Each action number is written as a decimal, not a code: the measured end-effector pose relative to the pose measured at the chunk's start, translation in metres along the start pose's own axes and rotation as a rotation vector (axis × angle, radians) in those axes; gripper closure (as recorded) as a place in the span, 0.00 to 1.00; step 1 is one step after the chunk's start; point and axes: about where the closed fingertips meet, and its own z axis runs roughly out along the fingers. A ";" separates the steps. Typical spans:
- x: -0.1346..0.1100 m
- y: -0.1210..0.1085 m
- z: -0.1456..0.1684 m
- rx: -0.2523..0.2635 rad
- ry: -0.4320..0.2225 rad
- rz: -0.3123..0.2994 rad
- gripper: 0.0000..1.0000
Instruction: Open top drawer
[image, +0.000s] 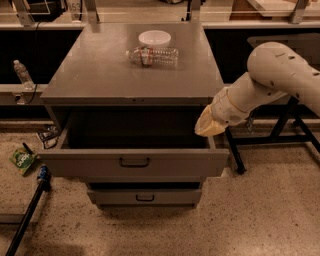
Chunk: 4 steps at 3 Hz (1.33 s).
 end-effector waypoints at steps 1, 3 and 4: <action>-0.007 -0.009 0.015 0.016 -0.019 -0.018 1.00; -0.006 -0.024 0.080 0.015 -0.013 -0.032 1.00; -0.006 -0.033 0.105 0.013 -0.004 -0.039 1.00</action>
Offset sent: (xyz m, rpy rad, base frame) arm 0.0409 0.0482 -0.0791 0.0102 -0.0351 0.0311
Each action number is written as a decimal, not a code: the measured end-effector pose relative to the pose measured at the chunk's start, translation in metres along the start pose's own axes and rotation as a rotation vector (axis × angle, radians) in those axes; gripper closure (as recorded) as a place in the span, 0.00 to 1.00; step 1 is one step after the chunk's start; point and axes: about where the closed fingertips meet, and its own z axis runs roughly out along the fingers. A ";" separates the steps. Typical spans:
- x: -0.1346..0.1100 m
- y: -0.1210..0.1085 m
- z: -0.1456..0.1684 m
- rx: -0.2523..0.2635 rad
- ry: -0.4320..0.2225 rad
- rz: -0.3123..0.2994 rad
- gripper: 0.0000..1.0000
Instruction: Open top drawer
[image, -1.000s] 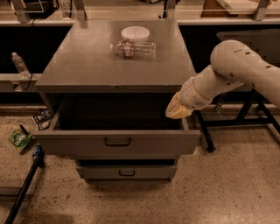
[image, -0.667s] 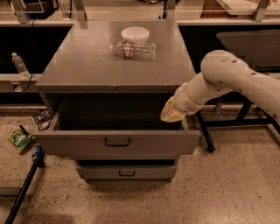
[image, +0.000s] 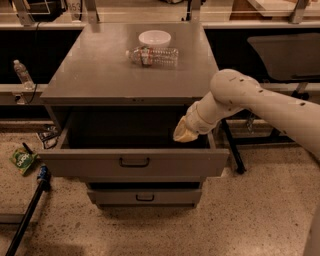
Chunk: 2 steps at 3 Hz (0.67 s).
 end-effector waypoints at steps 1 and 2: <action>0.001 0.010 0.020 -0.024 -0.001 0.001 1.00; 0.005 0.030 0.038 -0.062 0.002 0.008 1.00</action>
Offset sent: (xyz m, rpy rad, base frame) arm -0.0422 0.0162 -0.0648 -0.0185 0.0995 0.0303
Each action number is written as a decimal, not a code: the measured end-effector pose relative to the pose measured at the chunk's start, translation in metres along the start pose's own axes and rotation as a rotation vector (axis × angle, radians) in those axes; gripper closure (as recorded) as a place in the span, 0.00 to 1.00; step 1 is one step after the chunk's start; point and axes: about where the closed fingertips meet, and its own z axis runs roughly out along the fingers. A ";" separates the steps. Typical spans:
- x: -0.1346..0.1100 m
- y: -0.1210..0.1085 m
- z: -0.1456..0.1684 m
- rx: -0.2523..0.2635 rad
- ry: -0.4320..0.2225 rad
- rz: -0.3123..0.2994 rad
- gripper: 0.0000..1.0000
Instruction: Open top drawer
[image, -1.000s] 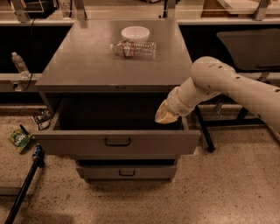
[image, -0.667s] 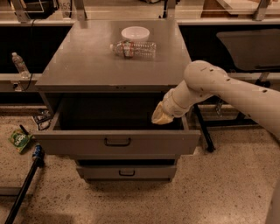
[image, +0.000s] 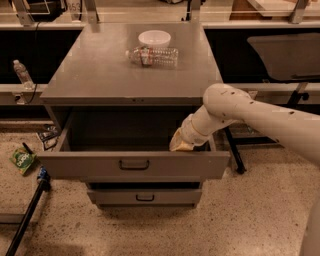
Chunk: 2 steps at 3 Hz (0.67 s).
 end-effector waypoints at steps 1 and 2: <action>0.000 0.000 0.000 0.000 0.000 0.000 1.00; 0.013 0.029 0.000 -0.042 0.014 0.024 1.00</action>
Offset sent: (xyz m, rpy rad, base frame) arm -0.0715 -0.0387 -0.0257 -0.0424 0.1205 -0.0167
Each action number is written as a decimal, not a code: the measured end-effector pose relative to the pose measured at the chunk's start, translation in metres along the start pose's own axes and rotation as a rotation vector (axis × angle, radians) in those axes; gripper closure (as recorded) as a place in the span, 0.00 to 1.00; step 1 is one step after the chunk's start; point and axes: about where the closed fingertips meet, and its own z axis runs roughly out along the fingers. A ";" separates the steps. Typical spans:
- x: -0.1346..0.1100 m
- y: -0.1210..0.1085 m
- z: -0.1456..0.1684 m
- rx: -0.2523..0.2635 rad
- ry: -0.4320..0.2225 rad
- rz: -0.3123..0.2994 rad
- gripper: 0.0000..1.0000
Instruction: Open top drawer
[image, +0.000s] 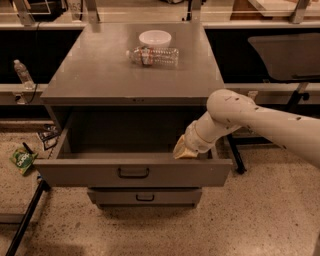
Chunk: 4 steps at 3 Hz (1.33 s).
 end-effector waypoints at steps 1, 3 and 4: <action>0.005 0.011 -0.001 -0.017 0.004 0.011 1.00; 0.021 0.054 -0.011 -0.077 0.021 0.042 1.00; 0.022 0.059 -0.016 -0.080 0.018 0.042 1.00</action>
Offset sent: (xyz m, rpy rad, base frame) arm -0.0698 -0.0388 -0.0073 -0.0342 0.1126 -0.0200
